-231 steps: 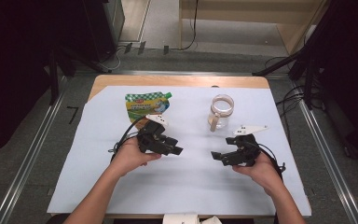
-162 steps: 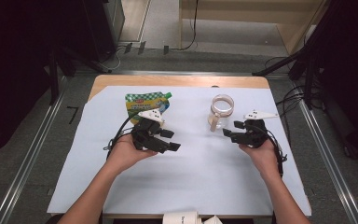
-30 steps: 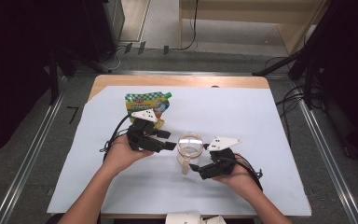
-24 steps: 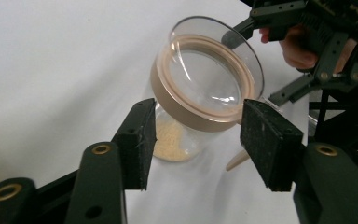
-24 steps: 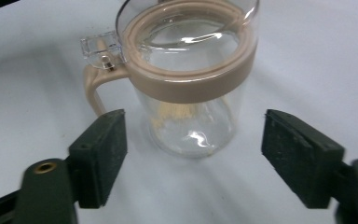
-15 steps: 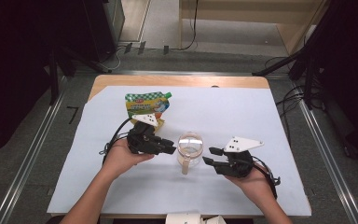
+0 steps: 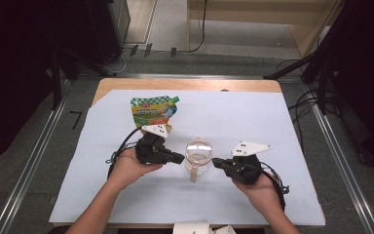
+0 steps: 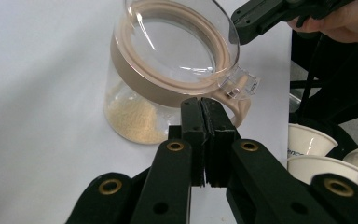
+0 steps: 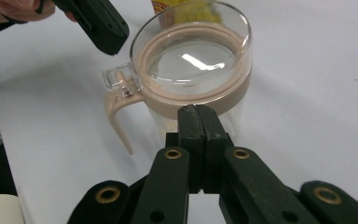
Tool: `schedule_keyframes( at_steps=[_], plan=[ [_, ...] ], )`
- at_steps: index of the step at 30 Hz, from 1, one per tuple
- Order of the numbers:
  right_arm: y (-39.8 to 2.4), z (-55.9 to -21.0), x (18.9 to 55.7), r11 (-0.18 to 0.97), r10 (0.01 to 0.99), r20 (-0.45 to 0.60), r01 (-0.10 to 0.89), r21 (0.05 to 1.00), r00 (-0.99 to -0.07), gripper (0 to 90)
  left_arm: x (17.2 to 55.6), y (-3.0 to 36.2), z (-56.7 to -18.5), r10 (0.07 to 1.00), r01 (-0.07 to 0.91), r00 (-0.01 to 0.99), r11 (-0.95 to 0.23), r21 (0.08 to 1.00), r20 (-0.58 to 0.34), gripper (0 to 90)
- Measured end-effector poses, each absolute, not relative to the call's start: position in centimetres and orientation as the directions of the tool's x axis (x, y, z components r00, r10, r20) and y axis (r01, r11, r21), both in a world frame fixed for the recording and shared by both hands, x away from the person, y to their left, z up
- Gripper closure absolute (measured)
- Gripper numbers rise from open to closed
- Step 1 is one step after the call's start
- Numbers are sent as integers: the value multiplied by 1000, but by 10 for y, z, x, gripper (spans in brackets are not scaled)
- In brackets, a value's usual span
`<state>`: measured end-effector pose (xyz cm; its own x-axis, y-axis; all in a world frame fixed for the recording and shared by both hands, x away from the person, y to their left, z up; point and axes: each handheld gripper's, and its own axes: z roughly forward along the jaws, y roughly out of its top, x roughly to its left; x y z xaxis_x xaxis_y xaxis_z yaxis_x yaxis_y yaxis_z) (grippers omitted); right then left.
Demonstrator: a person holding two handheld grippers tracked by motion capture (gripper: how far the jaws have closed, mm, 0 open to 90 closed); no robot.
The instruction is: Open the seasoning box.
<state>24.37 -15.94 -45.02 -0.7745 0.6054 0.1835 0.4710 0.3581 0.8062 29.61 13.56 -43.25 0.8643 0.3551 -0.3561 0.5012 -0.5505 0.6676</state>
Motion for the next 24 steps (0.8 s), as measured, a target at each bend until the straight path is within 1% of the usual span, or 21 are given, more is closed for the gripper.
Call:
schedule_keyframes(
  at_steps=[5, 9, 16, 24],
  plan=[
    [-160, -454, 246, 351, 598, 197, 475, 807, -777, 900, 293, 128, -435, 341, 486, 874, -569, 664, -347, 893],
    [-158, -458, 248, 344, 600, 223, 499, 795, -769, 900, 291, 121, -437, 321, 456, 890, -588, 668, -325, 891],
    [-155, -460, 249, 362, 596, 212, 495, 790, -775, 900, 289, 113, -441, 300, 443, 897, -603, 664, -325, 895],
    [-158, -460, 251, 360, 602, 208, 495, 791, -771, 900, 287, 108, -442, 306, 448, 894, -598, 665, -328, 897]
  ],
)
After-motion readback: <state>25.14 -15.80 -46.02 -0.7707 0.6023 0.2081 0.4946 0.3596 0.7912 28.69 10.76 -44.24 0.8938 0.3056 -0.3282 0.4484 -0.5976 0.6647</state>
